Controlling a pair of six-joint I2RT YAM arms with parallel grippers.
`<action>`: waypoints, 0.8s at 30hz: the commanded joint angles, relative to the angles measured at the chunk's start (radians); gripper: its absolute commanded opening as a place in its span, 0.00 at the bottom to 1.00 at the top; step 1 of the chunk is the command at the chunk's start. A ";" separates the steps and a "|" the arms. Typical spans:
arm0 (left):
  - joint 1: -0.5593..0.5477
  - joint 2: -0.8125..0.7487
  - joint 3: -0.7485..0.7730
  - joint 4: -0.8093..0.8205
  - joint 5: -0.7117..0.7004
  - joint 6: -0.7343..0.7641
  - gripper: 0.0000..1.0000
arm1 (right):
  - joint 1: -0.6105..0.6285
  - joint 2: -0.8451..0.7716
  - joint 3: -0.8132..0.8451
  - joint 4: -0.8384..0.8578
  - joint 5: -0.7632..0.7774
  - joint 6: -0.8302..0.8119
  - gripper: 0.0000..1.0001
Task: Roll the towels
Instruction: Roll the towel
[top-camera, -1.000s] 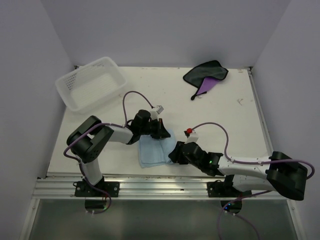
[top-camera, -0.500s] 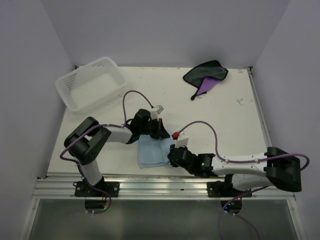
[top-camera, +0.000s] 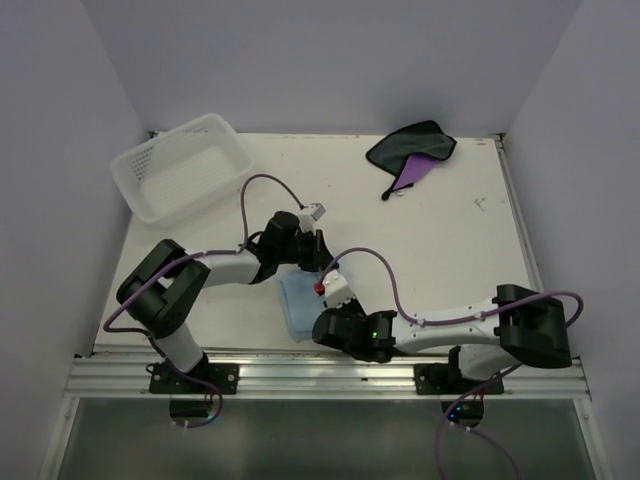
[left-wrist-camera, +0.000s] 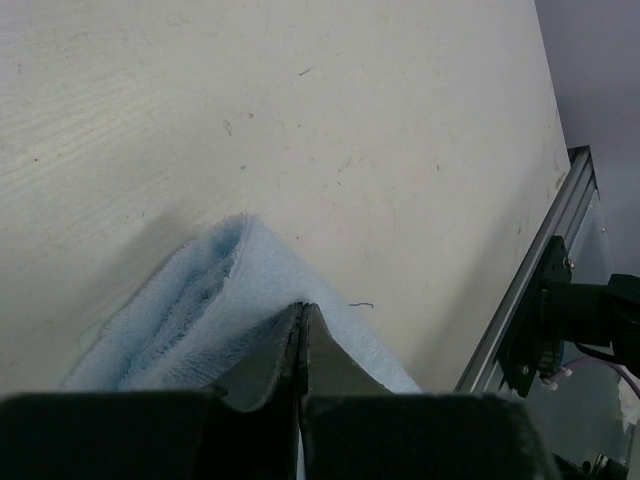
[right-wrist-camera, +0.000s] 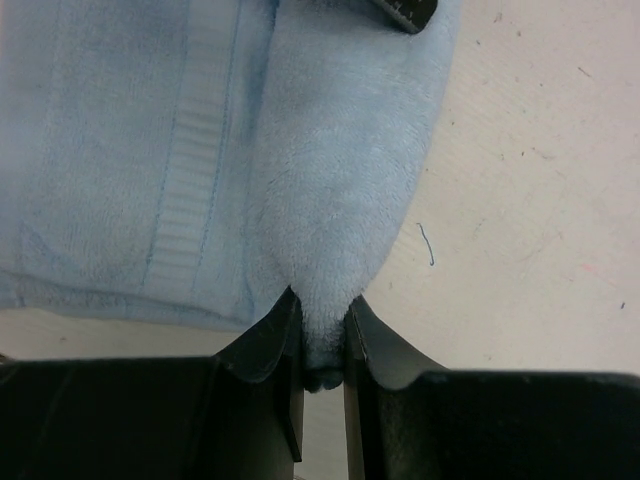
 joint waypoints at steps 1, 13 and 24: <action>0.011 -0.071 0.038 -0.031 -0.035 0.026 0.00 | 0.049 0.065 0.077 -0.063 0.142 -0.051 0.06; 0.013 -0.128 0.047 -0.071 -0.032 0.040 0.00 | 0.164 0.282 0.255 -0.225 0.281 -0.048 0.06; 0.013 -0.148 0.017 -0.060 -0.007 0.021 0.00 | 0.225 0.475 0.438 -0.417 0.373 -0.066 0.07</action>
